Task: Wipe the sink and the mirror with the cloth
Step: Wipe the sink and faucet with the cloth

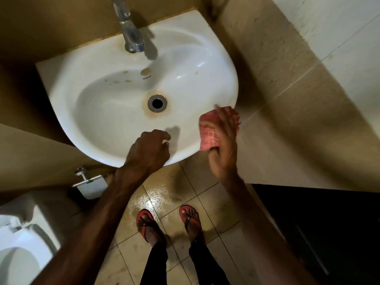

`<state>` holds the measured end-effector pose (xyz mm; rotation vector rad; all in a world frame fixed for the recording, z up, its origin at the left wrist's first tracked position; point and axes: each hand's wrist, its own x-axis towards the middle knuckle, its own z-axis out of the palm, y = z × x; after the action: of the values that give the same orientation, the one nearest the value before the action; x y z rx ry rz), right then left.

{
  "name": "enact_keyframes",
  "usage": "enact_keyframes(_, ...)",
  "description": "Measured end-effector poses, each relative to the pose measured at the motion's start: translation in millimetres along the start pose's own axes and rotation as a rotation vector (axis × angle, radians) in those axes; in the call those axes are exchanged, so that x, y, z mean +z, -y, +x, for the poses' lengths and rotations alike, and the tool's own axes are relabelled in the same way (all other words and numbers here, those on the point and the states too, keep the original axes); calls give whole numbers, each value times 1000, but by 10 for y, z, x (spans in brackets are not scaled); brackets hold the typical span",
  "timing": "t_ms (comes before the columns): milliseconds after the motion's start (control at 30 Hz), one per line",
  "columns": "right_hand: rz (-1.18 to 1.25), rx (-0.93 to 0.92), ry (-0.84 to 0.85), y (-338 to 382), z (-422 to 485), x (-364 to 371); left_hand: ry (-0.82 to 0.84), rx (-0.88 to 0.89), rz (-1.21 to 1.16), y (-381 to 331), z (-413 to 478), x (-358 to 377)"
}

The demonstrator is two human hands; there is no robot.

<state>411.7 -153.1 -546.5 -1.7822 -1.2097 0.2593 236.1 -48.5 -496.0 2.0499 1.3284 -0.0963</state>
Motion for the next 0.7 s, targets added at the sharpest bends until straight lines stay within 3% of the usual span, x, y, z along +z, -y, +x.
enact_keyframes(133, 403, 316, -131, 377, -125, 146, 80, 25, 74, -127, 18, 83)
enact_keyframes(267, 480, 472, -111, 669, -380, 262, 61, 22, 90, -157, 32, 94)
enact_keyframes(533, 128, 475, -133, 730, -350, 502, 106, 124, 11, -170, 87, 34)
enact_keyframes(700, 59, 430, -137, 487, -163, 411, 141, 194, -11, -148, 192, 76)
